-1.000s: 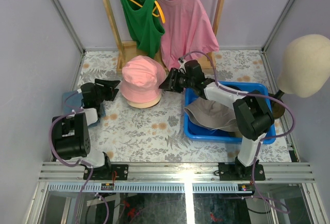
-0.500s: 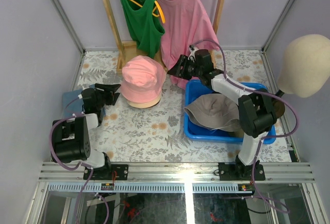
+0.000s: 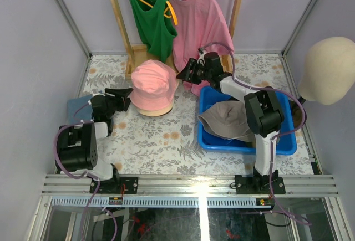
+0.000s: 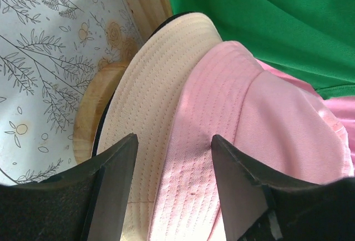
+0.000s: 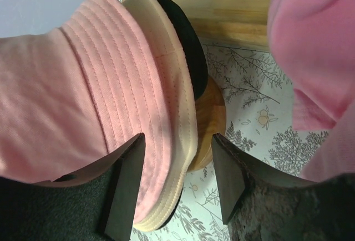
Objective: Stack the hats
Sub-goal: Stack the hat on the hat, then pick up the hat from the bin.
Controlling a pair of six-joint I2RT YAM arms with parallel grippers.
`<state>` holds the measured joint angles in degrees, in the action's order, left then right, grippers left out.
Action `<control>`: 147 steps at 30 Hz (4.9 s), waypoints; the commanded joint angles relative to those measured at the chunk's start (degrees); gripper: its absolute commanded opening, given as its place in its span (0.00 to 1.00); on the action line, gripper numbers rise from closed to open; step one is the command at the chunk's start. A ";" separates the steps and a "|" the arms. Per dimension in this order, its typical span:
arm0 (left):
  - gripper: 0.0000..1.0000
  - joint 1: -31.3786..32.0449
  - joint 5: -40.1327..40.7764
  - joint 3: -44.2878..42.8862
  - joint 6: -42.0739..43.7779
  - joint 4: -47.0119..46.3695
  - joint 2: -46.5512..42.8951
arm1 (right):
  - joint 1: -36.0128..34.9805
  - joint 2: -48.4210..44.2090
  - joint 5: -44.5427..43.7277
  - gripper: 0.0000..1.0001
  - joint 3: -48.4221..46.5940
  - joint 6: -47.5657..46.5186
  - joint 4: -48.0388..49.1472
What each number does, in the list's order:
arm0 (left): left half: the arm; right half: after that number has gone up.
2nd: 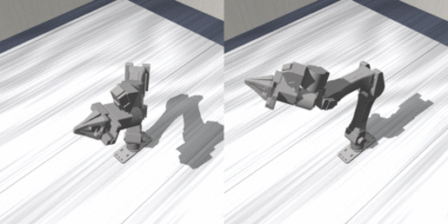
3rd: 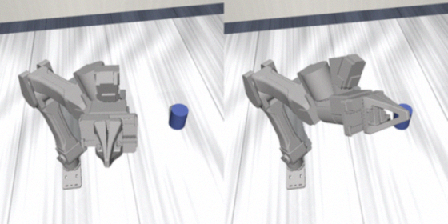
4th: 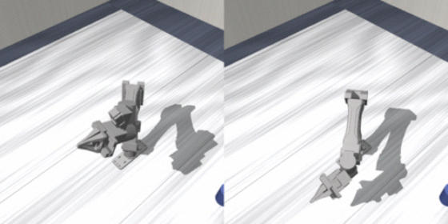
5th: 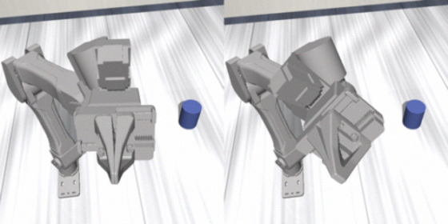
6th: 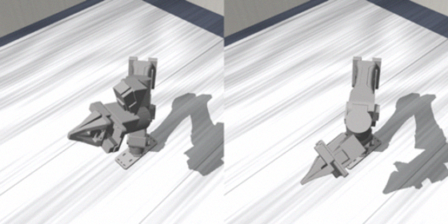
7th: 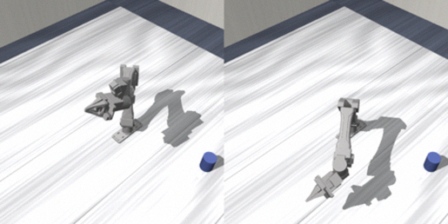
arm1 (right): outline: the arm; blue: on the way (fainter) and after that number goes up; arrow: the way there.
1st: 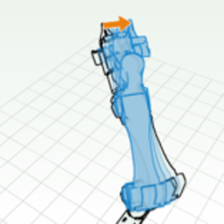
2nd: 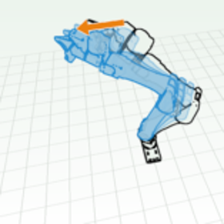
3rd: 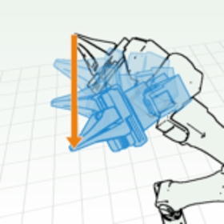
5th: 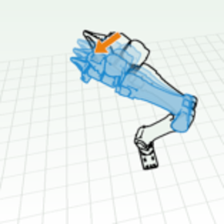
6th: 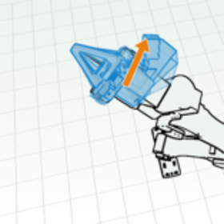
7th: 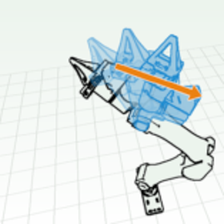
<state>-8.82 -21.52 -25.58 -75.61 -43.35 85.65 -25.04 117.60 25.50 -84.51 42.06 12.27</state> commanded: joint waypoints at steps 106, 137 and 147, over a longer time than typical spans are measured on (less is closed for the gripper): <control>0.62 2.90 22.61 -9.64 10.52 41.64 -23.17 | -0.22 -16.43 -2.43 0.66 8.56 -5.09 -7.56; 0.65 47.52 12.38 -60.41 50.51 53.99 5.33 | 3.71 -48.79 -40.84 0.83 18.74 -20.75 -43.10; 0.65 49.48 10.92 -62.93 50.30 54.16 9.26 | 8.94 -51.16 -40.16 0.85 24.70 -21.29 -47.15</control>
<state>40.27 -9.06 -86.00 -26.83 10.74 94.98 -17.78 68.03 -13.56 -61.08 22.11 -32.95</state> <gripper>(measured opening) 0.646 0.851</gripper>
